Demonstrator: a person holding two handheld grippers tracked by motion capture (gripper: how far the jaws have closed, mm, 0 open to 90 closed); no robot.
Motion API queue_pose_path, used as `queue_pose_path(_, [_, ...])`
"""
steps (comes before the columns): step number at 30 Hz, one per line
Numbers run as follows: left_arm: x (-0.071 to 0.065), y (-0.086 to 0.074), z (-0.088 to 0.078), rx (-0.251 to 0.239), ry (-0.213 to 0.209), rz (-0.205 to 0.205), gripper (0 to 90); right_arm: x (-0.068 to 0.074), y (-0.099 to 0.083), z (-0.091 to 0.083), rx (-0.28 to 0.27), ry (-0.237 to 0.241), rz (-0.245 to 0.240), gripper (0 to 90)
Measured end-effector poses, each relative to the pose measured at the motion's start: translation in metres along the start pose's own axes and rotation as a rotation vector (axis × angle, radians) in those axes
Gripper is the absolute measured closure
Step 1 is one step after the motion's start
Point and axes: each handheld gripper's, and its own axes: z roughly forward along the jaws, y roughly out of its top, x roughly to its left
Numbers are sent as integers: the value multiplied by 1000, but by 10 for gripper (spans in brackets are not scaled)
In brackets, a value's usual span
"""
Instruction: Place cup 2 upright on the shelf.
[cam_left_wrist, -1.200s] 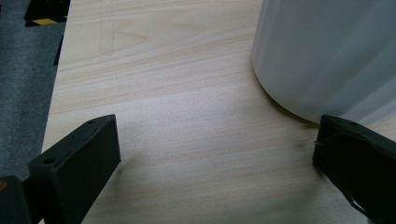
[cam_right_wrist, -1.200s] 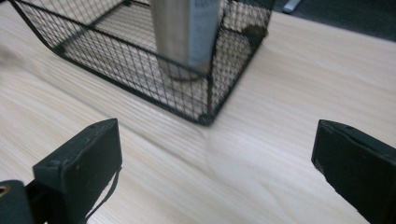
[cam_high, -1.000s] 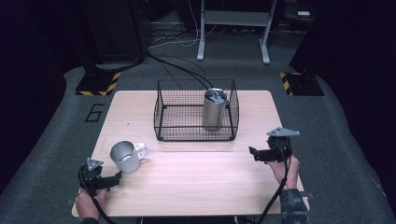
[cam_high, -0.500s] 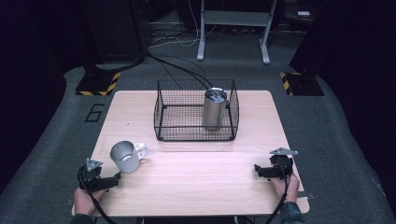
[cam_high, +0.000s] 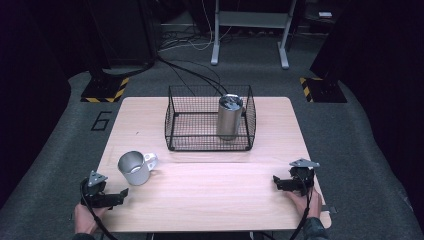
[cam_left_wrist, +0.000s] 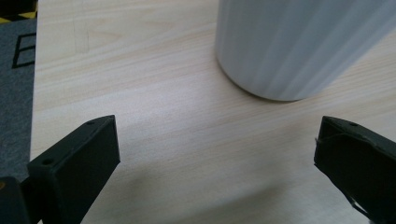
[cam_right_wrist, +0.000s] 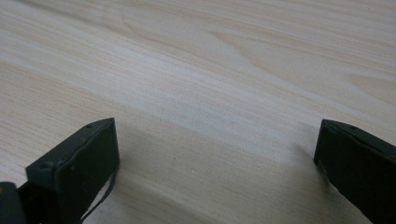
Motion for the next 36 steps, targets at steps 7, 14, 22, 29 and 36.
queue_pose_path(7, [-1,3,-7,-9,-15,4,0,1,0,0,0,-3,2,0])
queue_pose_path(14, [-12,32,-40,-103,-90,26,0,2,1,1,-5,1,8,0])
queue_pose_path(22, [-20,50,-36,-106,-110,63,0,2,1,1,-3,3,10,0])
queue_pose_path(29, [-25,68,-24,-94,-114,93,0,2,1,2,-5,1,7,0])
queue_pose_path(36, [-32,79,-10,-87,-105,115,0,2,1,2,-5,1,7,0])
